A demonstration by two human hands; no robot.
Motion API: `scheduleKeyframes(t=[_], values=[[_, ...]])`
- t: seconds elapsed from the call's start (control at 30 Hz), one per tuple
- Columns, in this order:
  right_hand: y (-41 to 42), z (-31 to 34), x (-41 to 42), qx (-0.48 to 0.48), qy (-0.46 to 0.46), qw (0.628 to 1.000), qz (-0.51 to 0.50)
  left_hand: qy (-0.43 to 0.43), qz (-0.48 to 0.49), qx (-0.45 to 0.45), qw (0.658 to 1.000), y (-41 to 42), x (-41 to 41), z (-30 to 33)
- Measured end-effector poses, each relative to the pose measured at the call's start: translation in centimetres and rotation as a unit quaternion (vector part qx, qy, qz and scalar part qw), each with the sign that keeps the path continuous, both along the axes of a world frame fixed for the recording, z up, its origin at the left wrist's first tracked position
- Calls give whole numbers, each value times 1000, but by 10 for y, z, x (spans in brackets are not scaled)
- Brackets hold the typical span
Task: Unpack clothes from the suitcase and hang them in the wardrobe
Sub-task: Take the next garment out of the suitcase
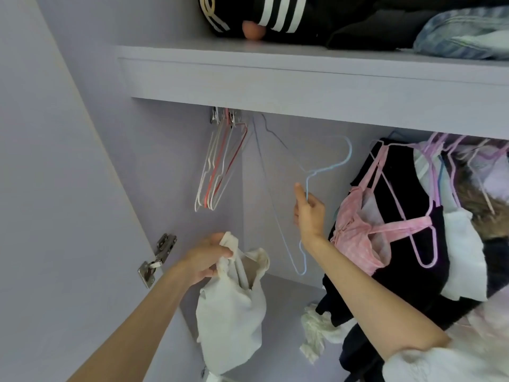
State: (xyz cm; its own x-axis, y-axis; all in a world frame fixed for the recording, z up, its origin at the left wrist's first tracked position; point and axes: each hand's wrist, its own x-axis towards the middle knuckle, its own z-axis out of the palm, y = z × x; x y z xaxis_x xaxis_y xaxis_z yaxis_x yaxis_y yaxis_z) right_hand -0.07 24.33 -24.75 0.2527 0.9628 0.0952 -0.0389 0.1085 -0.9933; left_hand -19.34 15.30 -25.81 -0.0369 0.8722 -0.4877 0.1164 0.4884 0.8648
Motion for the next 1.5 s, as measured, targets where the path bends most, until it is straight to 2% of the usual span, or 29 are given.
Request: scheduleKeyframes(t=[0.07,0.13,0.27,0.43,0.5,0.63,0.87,1.03,1.13,1.2,1.33,1.37,1.43,1.5], values=[[-7,-4,9,-60,28,997,38,46,0,28,999,1,3,-2],[-8,-7,17,-121,-4,991,62,78,21,51,995,3,8,-2],[-8,-23,35,-174,-116,977,43,73,71,41,994,10,15,-3],[-13,-42,72,-240,-156,958,-9,50,172,19,984,17,19,-25],[-18,-49,86,-251,-191,949,-20,46,175,15,983,17,18,-32],[-28,-59,93,-250,-230,940,-15,66,142,30,987,17,24,-35],[-35,-47,72,-184,-288,940,1,210,76,118,968,19,30,-34],[-40,-40,43,-155,-340,926,59,306,-23,186,933,14,46,-11],[-42,-41,22,-136,-366,916,91,330,-76,238,910,15,57,1],[-42,-38,11,-125,-337,928,100,364,-110,268,885,14,61,5],[-41,-24,10,-39,-221,972,72,479,-129,351,794,9,58,1],[-42,-21,13,-23,-205,977,62,483,-128,371,783,9,57,-1],[-43,-17,17,-24,-168,984,63,451,-156,361,801,13,56,2],[-39,-12,24,-62,-81,986,130,427,-185,331,821,18,58,6]])
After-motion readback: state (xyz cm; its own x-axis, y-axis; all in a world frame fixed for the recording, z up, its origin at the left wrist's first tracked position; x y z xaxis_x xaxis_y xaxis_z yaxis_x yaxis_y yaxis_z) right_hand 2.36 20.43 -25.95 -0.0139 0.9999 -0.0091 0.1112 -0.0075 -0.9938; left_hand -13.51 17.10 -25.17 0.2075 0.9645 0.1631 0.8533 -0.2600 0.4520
